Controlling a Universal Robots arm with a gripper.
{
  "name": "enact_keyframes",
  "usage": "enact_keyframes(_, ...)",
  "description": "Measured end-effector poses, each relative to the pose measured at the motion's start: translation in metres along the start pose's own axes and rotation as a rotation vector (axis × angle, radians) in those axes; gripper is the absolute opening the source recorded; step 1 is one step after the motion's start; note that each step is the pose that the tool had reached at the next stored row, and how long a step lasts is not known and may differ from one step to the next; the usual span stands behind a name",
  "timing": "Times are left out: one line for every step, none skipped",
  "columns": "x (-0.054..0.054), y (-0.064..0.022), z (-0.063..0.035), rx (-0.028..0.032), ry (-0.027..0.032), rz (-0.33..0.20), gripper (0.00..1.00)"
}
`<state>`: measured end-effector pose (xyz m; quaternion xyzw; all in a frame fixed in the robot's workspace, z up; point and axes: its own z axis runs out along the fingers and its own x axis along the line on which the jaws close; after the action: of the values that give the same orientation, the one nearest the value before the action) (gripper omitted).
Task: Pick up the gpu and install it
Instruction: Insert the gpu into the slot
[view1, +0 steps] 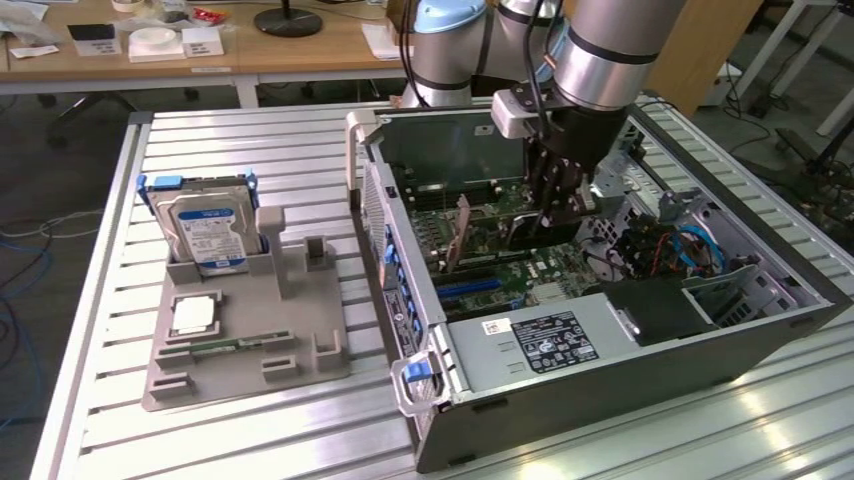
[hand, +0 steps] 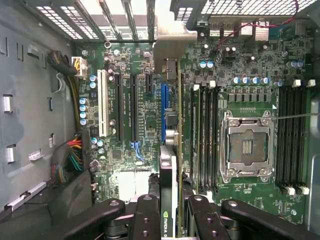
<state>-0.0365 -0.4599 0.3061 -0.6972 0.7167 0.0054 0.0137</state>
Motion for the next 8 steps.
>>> enact_keyframes(0.0, 0.0, 0.0, 0.0, -0.0001, 0.0, 0.26)
enact_keyframes(0.0, 0.0005, 0.0001, 0.0001, -0.0001, 0.0, 0.26)
enact_keyframes(0.0, 0.0012, 0.0004, 0.0002, -0.0002, 0.0, 0.26)
enact_keyframes(0.0001, 0.0019, 0.0006, 0.0001, -0.0002, 0.0, 0.26)
enact_keyframes(0.0001, 0.0021, 0.0006, 0.0001, -0.0002, 0.0, 0.26)
enact_keyframes(0.0001, 0.0021, 0.0006, 0.0, -0.0001, 0.0, 0.26)
enact_keyframes(0.0001, 0.0021, 0.0006, 0.0001, -0.0001, 0.0, 0.26)
enact_keyframes(0.0001, 0.0021, 0.0006, 0.0001, -0.0001, 0.0, 0.26)
